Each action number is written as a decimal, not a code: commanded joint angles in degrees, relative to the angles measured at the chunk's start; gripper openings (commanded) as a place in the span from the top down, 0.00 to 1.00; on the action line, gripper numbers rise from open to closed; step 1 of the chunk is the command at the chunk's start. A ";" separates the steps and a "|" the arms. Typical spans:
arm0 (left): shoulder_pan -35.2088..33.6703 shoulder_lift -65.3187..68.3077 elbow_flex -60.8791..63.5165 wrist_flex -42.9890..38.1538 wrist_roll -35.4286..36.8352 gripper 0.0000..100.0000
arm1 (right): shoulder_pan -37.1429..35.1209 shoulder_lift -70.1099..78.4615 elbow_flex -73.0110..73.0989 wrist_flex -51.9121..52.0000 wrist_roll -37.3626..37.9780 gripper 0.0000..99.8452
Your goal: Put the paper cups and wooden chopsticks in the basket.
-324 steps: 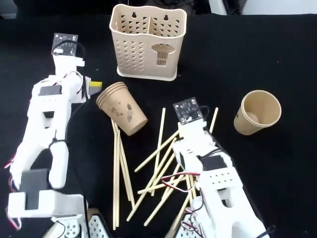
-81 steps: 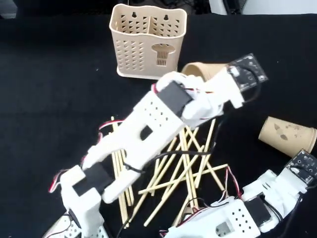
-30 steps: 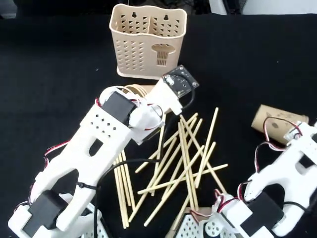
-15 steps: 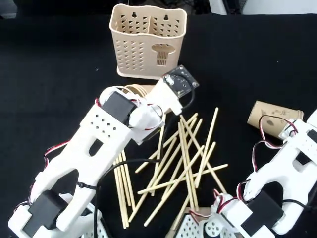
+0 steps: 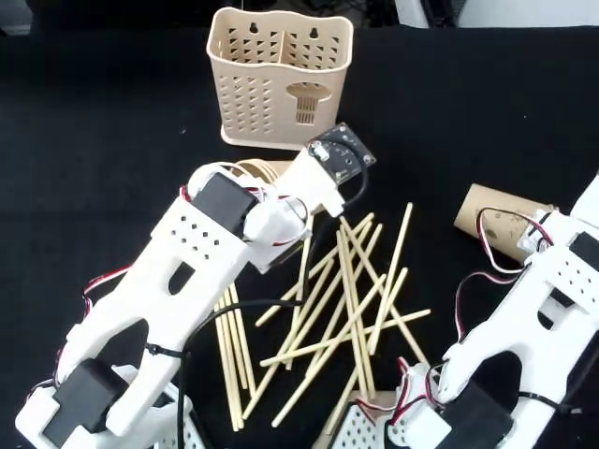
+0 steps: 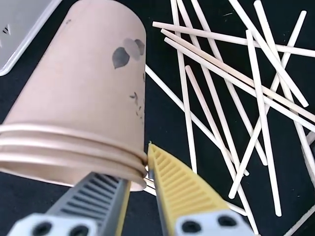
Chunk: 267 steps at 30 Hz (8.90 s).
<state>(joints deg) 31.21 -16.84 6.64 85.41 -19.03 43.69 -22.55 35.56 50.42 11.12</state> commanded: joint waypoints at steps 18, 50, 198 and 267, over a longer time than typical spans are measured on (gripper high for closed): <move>-0.66 -2.46 -0.40 -0.53 -0.35 0.97 | -2.02 8.40 3.91 -11.52 0.09 0.78; -0.66 -2.37 -0.40 -0.88 -0.35 0.97 | -5.10 3.30 5.32 -11.08 8.18 0.99; -7.87 -2.29 -0.31 1.05 -0.18 0.97 | -16.18 -55.43 51.82 -8.97 -2.02 0.81; -10.59 -23.03 20.88 -5.80 4.31 0.97 | -28.57 6.99 -15.34 18.02 20.40 0.99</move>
<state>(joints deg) 20.75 -37.85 27.65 81.01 -17.01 17.58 -15.52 24.13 66.86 31.16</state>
